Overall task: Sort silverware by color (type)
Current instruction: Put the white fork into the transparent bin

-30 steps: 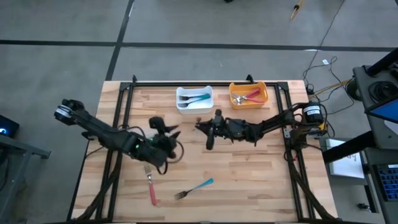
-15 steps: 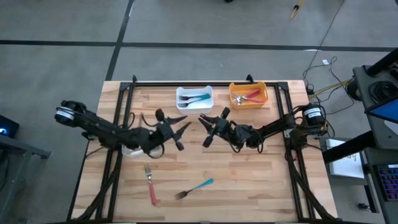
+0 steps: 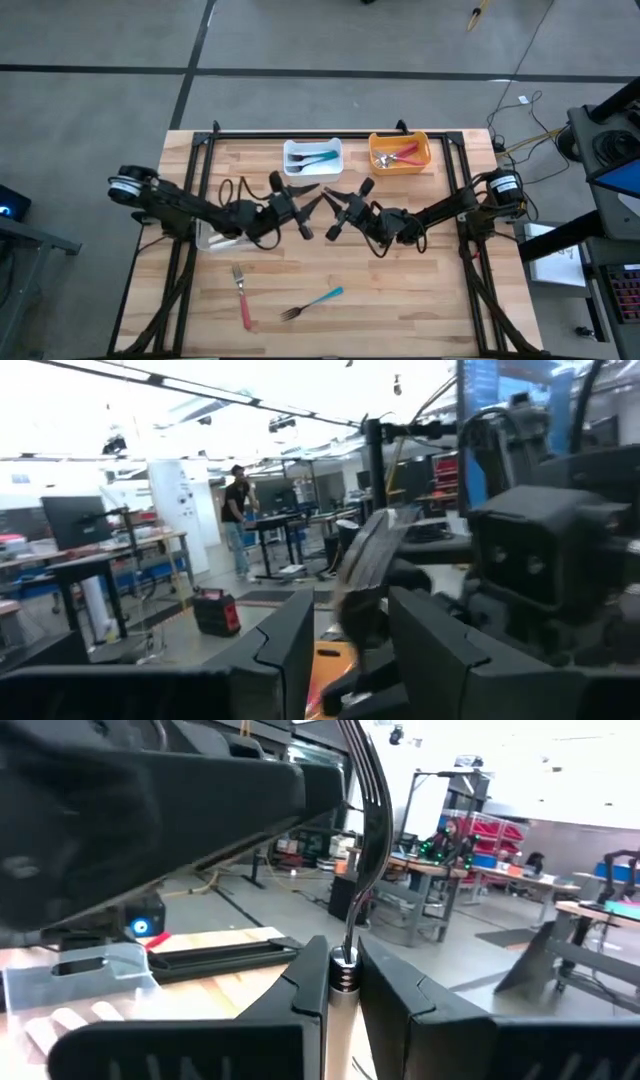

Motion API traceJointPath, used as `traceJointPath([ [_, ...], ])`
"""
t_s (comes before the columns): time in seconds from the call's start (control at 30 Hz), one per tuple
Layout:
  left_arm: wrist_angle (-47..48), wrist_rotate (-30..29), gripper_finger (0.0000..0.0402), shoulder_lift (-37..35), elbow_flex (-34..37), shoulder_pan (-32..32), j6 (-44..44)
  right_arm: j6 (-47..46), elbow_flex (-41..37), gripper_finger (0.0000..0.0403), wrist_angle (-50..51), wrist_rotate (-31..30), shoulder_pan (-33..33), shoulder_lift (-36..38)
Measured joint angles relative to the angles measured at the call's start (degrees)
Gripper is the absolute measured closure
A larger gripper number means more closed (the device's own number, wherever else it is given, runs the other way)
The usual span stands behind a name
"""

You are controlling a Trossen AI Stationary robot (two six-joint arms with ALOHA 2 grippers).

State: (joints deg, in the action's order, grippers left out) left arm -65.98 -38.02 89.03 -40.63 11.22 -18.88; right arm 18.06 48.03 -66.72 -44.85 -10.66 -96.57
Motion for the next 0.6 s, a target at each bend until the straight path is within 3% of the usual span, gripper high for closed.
traceJointPath([
  [0.6, -1.02, -2.96, 0.019, 5.78, -4.32, -1.48, 0.57, -0.65, -0.43, 0.0375, 0.42, -3.0, -0.24, -0.07],
])
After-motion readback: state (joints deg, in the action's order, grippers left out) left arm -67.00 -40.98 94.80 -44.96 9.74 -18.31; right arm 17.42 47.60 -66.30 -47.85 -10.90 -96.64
